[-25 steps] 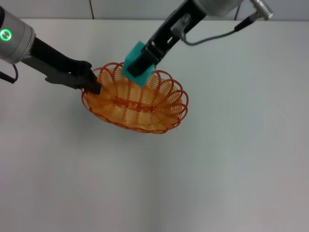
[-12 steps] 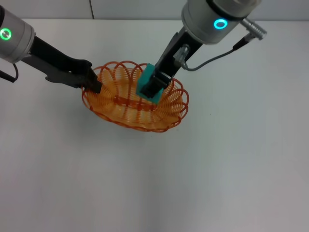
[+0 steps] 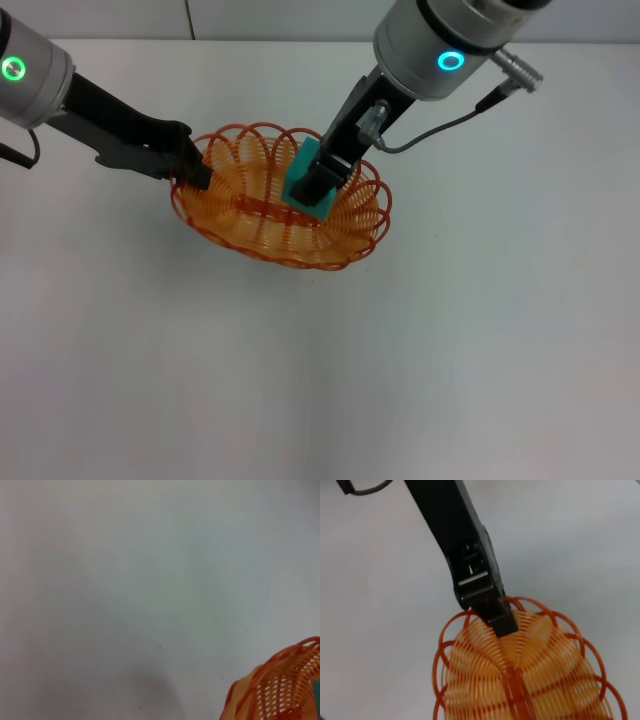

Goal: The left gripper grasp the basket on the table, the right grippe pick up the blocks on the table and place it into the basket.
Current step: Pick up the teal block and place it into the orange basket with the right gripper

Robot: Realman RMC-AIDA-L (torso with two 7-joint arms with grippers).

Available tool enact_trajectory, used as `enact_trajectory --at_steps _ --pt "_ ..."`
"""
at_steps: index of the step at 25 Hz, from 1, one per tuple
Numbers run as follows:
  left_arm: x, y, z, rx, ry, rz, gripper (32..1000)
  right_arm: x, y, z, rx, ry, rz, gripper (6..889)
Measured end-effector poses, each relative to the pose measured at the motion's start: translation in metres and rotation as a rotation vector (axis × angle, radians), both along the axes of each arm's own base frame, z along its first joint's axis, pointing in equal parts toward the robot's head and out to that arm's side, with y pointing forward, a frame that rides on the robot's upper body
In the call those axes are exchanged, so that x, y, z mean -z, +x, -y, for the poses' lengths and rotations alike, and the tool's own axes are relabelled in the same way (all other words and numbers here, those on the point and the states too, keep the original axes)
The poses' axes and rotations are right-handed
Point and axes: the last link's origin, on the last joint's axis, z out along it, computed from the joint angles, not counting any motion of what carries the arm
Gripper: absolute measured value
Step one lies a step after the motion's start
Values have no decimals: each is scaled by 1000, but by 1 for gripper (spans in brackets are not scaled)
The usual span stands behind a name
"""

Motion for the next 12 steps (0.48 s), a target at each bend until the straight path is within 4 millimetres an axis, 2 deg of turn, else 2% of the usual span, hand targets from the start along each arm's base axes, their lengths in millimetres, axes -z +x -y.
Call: enact_trajectory --at_steps 12 --pt "1 2 0 5 -2 10 97 5 3 -3 1 -10 8 651"
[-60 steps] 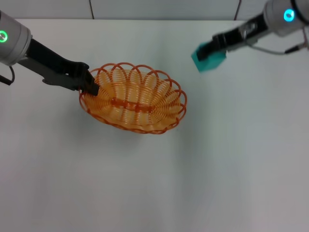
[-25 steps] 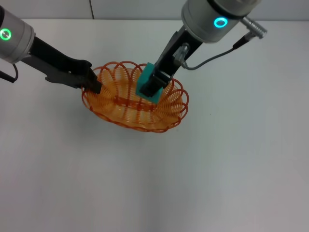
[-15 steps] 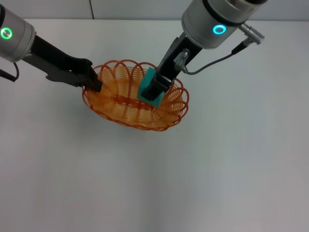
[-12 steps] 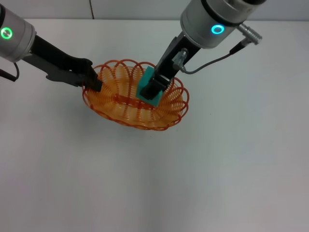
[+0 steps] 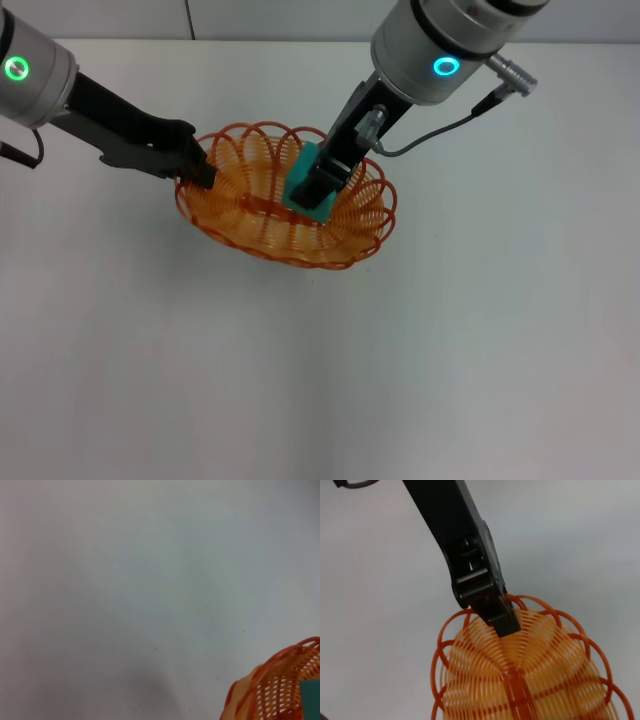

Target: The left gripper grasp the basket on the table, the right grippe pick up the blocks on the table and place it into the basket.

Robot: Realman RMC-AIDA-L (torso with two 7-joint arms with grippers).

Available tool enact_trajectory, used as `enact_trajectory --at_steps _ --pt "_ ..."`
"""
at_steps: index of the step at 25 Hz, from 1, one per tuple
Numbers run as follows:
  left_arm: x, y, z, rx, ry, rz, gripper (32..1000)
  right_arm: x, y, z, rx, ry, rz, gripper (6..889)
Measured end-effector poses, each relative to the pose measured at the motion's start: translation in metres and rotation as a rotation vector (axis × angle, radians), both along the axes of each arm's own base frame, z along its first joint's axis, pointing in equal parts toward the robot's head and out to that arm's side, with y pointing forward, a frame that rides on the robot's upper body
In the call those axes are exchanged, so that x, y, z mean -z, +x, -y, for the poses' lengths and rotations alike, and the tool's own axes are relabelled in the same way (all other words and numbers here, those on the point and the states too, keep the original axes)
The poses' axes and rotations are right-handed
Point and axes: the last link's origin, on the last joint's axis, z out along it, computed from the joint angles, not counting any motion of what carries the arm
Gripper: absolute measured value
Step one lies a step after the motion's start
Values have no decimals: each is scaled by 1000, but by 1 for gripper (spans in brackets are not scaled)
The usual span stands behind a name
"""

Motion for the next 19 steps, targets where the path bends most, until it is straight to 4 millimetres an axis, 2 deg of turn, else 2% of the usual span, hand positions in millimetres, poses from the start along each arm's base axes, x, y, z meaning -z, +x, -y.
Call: enact_trajectory --at_steps 19 --pt "-2 -5 1 -10 4 -2 97 -6 -4 2 -21 13 -16 664"
